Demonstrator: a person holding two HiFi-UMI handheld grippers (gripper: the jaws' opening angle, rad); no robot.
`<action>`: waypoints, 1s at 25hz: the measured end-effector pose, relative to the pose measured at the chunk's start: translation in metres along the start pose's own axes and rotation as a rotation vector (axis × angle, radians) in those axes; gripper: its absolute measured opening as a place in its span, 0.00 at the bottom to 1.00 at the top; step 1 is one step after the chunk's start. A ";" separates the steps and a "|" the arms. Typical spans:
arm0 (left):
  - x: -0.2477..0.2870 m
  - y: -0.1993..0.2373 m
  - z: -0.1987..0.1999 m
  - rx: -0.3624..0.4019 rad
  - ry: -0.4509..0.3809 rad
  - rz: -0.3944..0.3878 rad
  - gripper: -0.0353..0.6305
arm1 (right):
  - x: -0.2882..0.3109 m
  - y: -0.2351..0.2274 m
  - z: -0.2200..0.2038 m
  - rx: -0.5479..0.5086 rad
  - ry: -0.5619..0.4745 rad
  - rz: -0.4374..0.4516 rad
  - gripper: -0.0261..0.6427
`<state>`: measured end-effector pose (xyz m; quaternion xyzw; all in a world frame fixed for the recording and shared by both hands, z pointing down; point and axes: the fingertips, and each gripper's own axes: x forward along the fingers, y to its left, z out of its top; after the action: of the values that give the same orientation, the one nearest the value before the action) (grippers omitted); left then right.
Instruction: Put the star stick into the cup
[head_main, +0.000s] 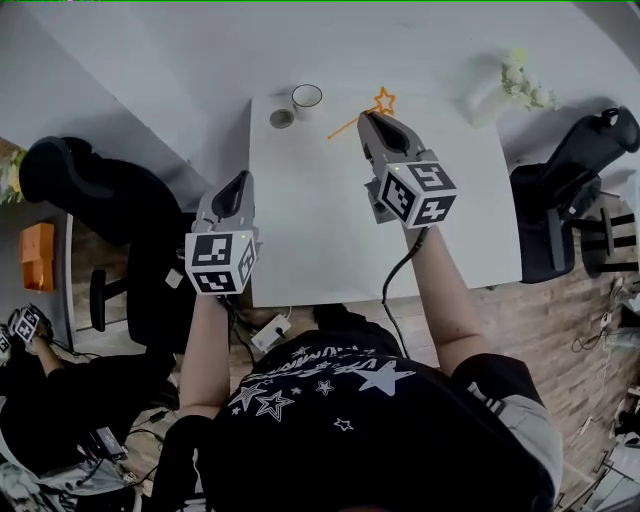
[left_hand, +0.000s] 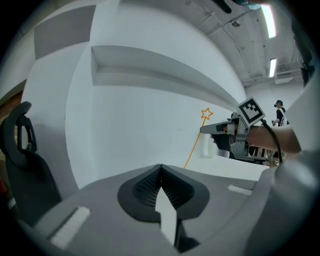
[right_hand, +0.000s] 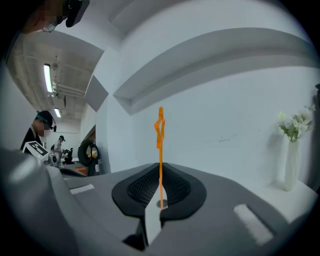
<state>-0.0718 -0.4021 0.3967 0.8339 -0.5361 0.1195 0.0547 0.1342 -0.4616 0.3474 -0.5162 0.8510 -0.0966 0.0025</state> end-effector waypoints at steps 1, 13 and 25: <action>0.007 0.002 0.002 -0.001 0.001 0.005 0.06 | 0.010 -0.003 0.004 -0.003 -0.006 0.007 0.09; 0.082 0.024 -0.002 -0.045 0.052 0.054 0.06 | 0.116 -0.044 -0.007 0.021 -0.001 0.050 0.09; 0.114 0.038 -0.033 -0.078 0.111 0.066 0.06 | 0.179 -0.060 -0.080 0.077 0.103 0.060 0.09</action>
<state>-0.0657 -0.5108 0.4564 0.8051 -0.5635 0.1463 0.1130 0.0950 -0.6334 0.4532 -0.4842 0.8608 -0.1556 -0.0185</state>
